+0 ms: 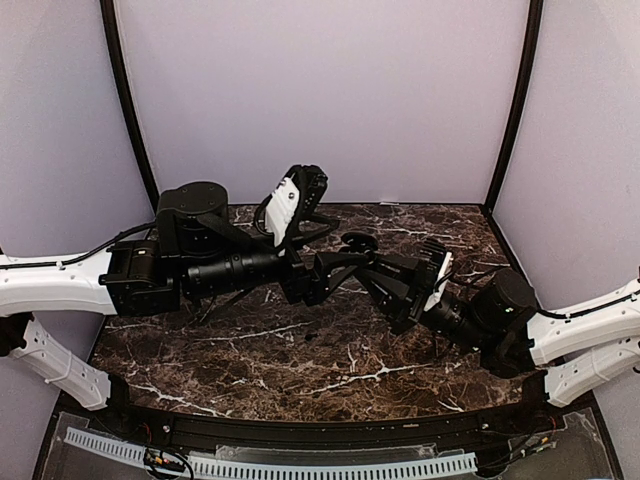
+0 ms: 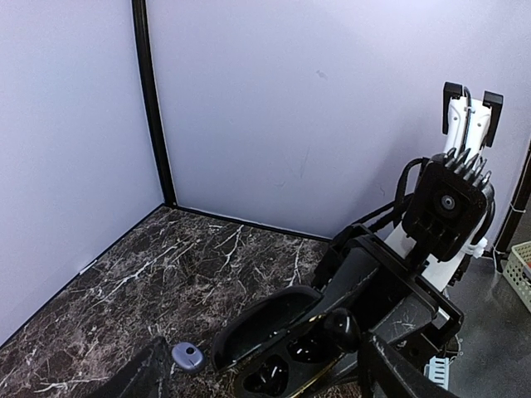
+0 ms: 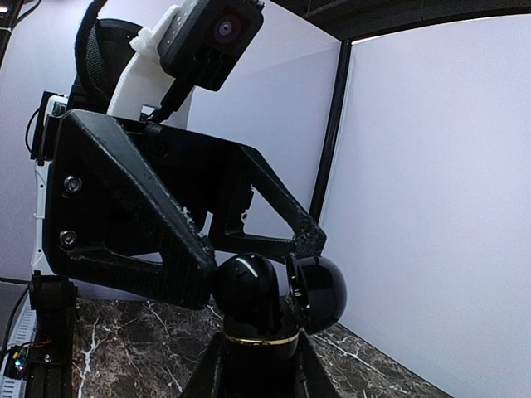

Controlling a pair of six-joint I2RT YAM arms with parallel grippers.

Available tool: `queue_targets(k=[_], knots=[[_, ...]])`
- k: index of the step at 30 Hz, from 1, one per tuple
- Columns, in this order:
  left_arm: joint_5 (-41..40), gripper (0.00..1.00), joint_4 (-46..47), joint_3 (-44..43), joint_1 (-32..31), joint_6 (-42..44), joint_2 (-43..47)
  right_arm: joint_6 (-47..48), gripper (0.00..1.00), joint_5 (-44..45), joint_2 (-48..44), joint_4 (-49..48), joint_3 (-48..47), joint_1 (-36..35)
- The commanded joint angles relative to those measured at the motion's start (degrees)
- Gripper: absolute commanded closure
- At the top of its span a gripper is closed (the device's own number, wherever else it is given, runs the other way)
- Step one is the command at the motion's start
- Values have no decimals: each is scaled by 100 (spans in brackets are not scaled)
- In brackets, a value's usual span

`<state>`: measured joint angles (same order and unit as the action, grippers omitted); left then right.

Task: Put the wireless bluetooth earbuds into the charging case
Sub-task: Adjust the right earbud in the right side groove of the charging case, then adjust the left earbud at the center of the board.

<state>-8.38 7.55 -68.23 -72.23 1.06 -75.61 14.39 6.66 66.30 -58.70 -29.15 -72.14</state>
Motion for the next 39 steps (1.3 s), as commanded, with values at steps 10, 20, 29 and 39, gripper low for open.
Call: queue_targets(k=[10, 20, 29, 39], knots=[[-415, 24, -26, 70, 200, -77, 195, -94, 100, -570, -278, -567, 145, -33], [-359, 25, 25, 104, 209, -80, 231, -170, 100, -586, -266, -610, 178, -33], [747, 23, 652, 609, 209, -17, 832, -155, 100, -898, -661, -598, 479, 223], [635, 24, -190, 480, 566, -484, 802, -191, 100, -820, -1864, 95, 1084, 668]])
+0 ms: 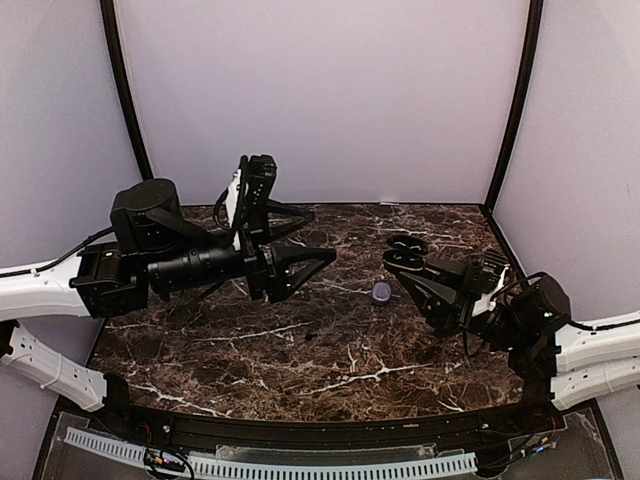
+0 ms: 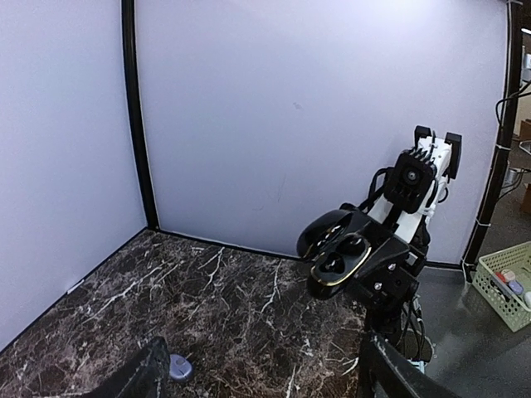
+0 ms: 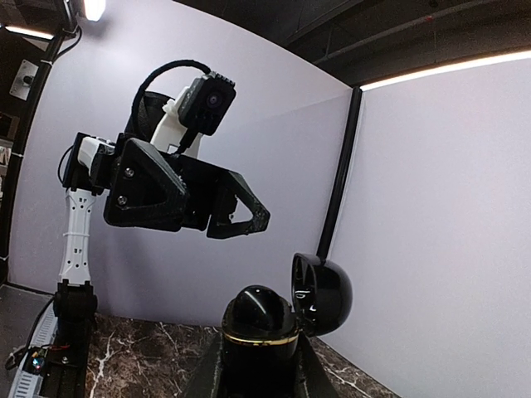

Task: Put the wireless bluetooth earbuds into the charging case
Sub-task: Adjust the left earbud at the center of the board.

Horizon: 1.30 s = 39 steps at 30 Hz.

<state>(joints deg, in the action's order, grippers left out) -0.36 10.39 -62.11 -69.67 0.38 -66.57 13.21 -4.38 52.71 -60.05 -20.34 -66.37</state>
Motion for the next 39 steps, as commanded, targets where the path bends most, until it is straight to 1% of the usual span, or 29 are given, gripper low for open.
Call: queue_targets(k=[1, 3, 4, 5, 8, 10, 16, 20, 25, 27, 30, 35, 39], knots=[[-180, 26, -821, -205, 572, -717, -164, -105, 100, 462, -757, 381, 254, 128], [-5, 31, -1415, -253, 977, -1190, -395, -188, 100, 812, -1113, 779, 345, 180], [7, 33, -1544, -211, 1045, -1278, -533, -242, 100, 948, -1285, 977, 379, 204], [-57, 35, -1754, -90, 1103, -1376, -667, -308, 100, 1047, -1447, 1156, 426, 220], [8, 36, -2234, 122, 1122, -1501, -970, -508, 100, 1168, -1855, 1515, 578, 292], [118, 37, -2337, 299, 1126, -1611, -1164, -610, 100, 1229, -1971, 1768, 608, 338], [498, 40, -1690, 1298, 1173, -2400, -1455, -776, 100, 1340, -1869, 2198, 513, 388], [616, 41, -1335, 1659, 1201, -2530, -1711, -810, 100, 1304, -1815, 2157, 540, 435], [730, 41, -1081, 1766, 1412, -2838, -2074, -812, 100, 1249, -1777, 2147, 533, 470], [780, 41, -804, 1767, 1420, -3046, -2170, -807, 100, 1287, -1796, 2163, 535, 487], [870, 41, -638, 1654, 1417, -3287, -2419, -811, 100, 1286, -1816, 2176, 548, 502], [1185, 46, -338, 1490, 1420, -3542, -2737, -781, 100, 1284, -1786, 2190, 547, 516], [1303, 46, -303, 1350, 1417, -3752, -3004, -776, 100, 1290, -1797, 2214, 540, 521]])
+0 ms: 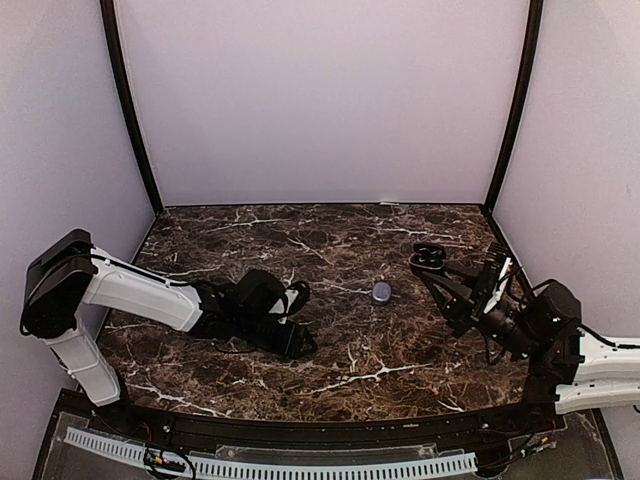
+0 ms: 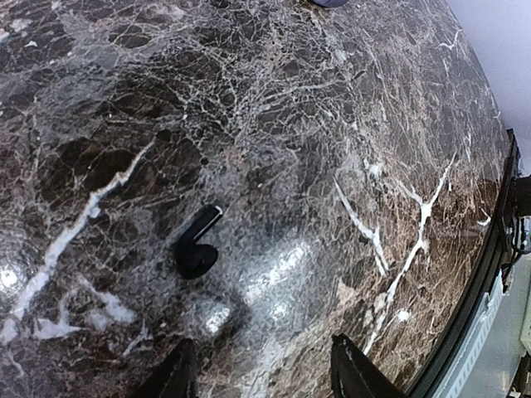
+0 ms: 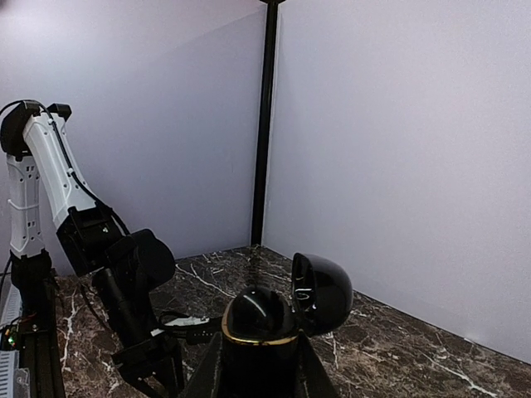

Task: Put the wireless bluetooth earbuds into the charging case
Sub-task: Adjust the left earbud at the center of the board.

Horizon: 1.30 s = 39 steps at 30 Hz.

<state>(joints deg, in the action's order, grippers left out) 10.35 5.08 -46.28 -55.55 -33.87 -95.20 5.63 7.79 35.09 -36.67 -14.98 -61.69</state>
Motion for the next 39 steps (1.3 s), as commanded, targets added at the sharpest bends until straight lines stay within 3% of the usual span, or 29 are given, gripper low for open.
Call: queue_targets(k=[1, 13, 24, 31, 39], knots=[[214, 46, 225, -259, 2, -342, -221, -14, 100, 78, -38, -126, 4, 60], [137, 46, 143, -729, 485, -588, -891, 33, 100, 134, -40, -103, 24, 70], [706, 50, -107, -1819, 695, 167, -1696, 44, 100, 124, 21, -138, 48, 88], [-273, 47, -438, -1309, 695, -272, -640, 30, 100, 122, -72, -66, 39, 96], [231, 43, -473, -604, 370, -798, 56, 43, 100, 83, 10, -108, 32, 87]])
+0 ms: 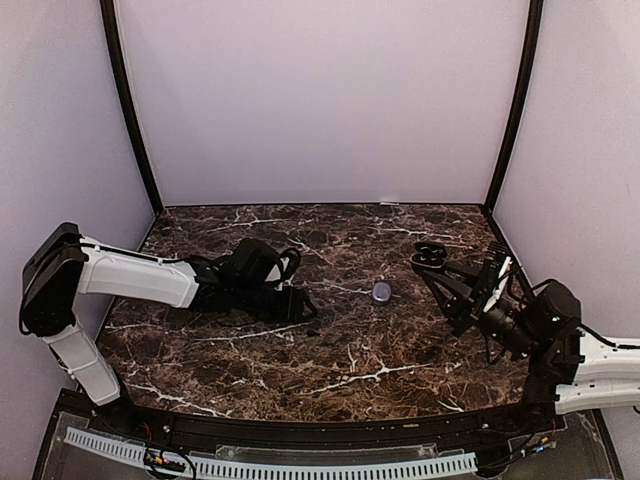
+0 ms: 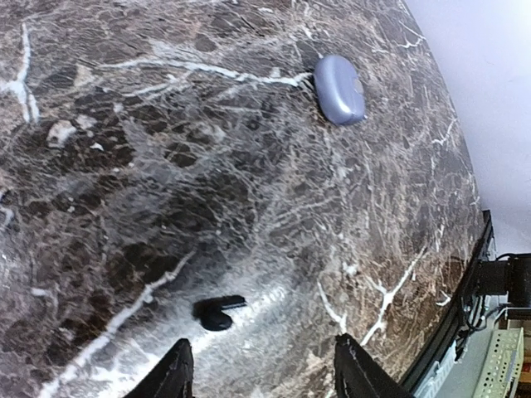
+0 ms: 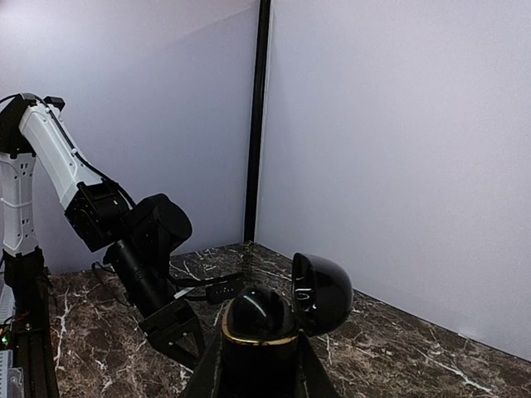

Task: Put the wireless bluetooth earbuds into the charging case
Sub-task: Adjust the left earbud at the center of the board.

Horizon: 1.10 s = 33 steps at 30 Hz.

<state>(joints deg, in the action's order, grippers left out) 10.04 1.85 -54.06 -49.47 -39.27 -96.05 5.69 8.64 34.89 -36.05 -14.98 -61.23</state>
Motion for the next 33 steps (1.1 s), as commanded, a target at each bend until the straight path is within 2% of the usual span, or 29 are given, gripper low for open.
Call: queue_targets(k=[1, 9, 21, 33], knots=[[297, 43, -150, 159, -315, -273, 105, 37, 100, -15, 43, -173, 23, 42], [494, 44, 210, 255, -404, -644, -155, 46, 100, 38, -59, -45, -23, 42], [362, 44, 321, -6, -287, -634, -741, 55, 100, 59, -5, -82, 4, 44], [624, 46, 270, -855, -84, 15, -1479, 66, 100, 98, 0, -86, 30, 46]])
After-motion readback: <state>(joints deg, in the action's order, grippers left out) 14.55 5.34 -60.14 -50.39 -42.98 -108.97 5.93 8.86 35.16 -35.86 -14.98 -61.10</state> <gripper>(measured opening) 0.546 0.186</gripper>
